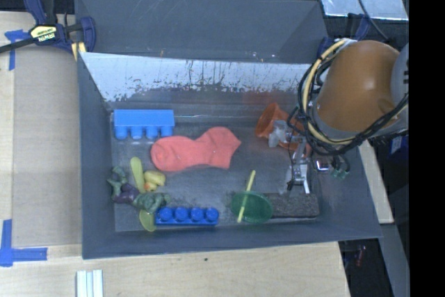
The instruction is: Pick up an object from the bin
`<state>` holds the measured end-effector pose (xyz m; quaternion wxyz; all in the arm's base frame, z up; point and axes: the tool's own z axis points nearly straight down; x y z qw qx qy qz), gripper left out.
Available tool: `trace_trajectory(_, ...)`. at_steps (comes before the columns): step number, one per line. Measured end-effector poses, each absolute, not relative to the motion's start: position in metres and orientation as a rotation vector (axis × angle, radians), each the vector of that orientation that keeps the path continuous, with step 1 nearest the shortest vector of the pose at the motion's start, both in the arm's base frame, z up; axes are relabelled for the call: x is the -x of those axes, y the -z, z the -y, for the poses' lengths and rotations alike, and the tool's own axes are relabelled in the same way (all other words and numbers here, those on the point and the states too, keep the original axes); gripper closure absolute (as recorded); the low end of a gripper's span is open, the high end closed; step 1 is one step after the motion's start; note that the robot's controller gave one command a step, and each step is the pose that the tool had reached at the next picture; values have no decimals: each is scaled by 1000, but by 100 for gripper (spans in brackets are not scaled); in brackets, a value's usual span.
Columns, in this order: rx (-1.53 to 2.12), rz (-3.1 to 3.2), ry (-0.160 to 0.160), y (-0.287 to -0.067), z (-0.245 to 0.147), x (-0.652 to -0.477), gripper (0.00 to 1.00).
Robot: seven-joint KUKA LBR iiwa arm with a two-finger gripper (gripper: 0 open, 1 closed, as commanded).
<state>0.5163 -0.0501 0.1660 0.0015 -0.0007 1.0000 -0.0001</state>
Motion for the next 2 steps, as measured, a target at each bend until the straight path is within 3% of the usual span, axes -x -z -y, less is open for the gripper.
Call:
trace_trajectory(1,3,-3139,0,-166,50,-516,0)
trace_trajectory(2,214,-3121,5,-141,49,-548,0)
